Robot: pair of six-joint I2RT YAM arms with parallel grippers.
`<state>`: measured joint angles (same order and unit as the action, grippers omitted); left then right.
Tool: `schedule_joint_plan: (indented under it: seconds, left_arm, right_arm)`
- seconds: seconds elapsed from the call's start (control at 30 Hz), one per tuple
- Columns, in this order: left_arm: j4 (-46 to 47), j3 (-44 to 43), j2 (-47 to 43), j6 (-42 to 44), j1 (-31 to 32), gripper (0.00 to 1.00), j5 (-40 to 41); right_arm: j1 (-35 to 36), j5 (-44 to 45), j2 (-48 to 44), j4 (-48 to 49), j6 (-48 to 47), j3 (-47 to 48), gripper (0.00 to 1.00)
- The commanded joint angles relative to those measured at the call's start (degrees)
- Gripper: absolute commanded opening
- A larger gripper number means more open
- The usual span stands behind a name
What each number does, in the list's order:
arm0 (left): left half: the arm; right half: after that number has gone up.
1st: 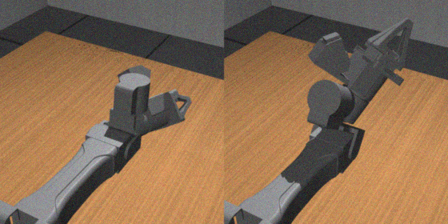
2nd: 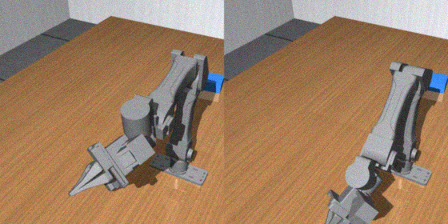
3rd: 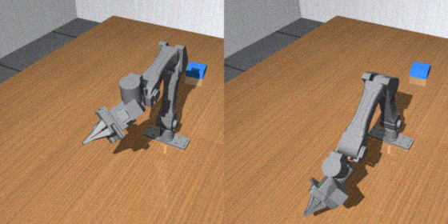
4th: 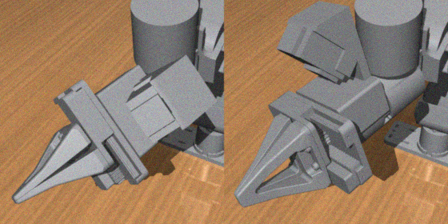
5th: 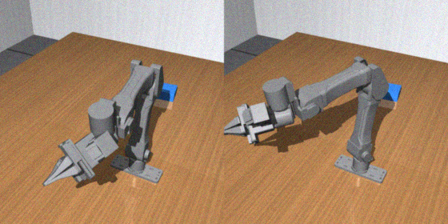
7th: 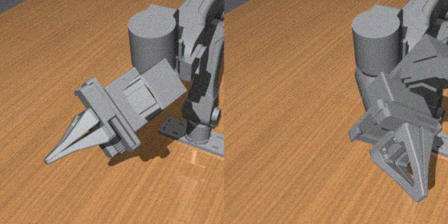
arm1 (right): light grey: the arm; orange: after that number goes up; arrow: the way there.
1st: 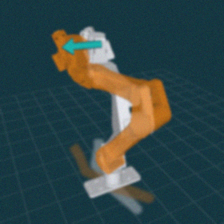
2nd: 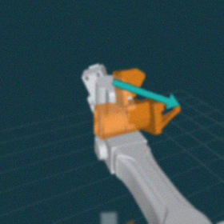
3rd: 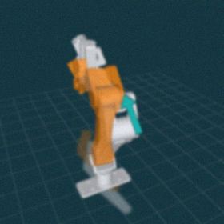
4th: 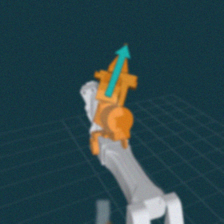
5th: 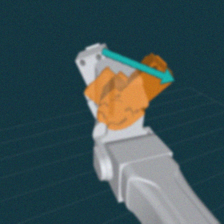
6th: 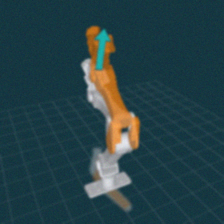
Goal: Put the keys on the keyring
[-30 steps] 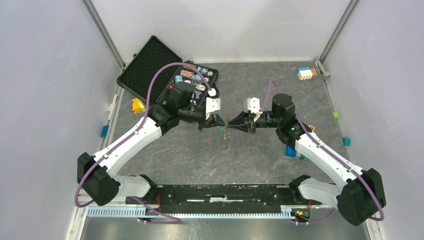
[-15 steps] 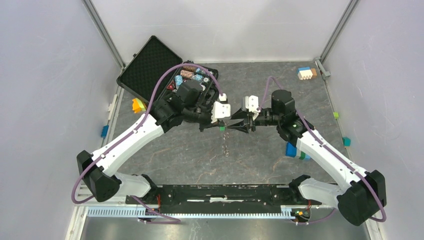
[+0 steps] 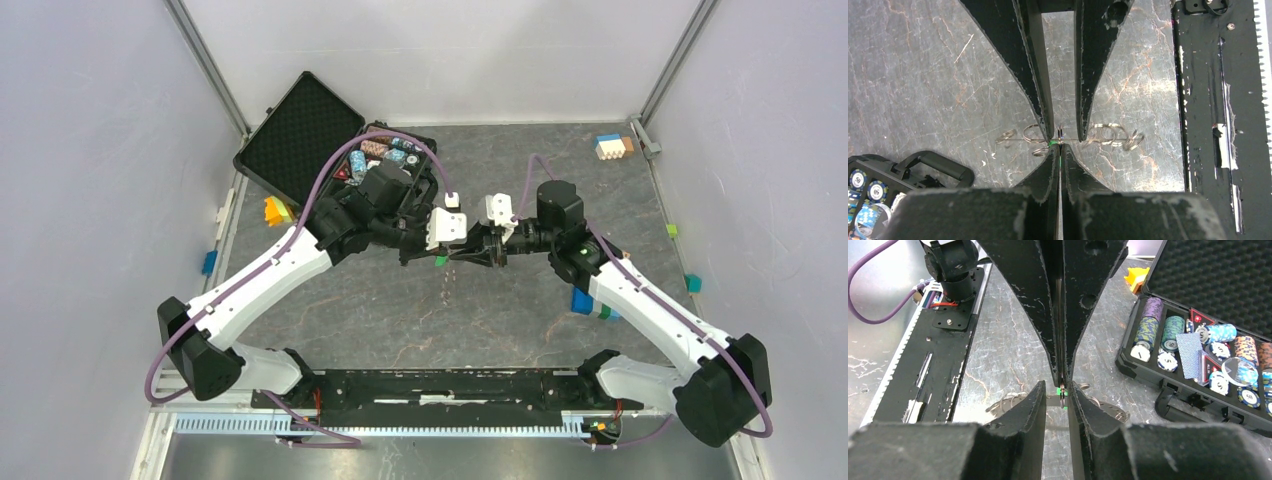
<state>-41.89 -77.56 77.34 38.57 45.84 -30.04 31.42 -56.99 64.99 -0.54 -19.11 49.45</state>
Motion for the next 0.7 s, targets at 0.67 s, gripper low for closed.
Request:
schedule_joint_plan:
  seconds: [0.67]
  left_arm:
    - [0.67,-2.66,-0.89,1.41,0.47,0.02,-1.27]
  right_arm:
    - [0.74,2.98,0.5,0.71,-2.0,0.12,0.0]
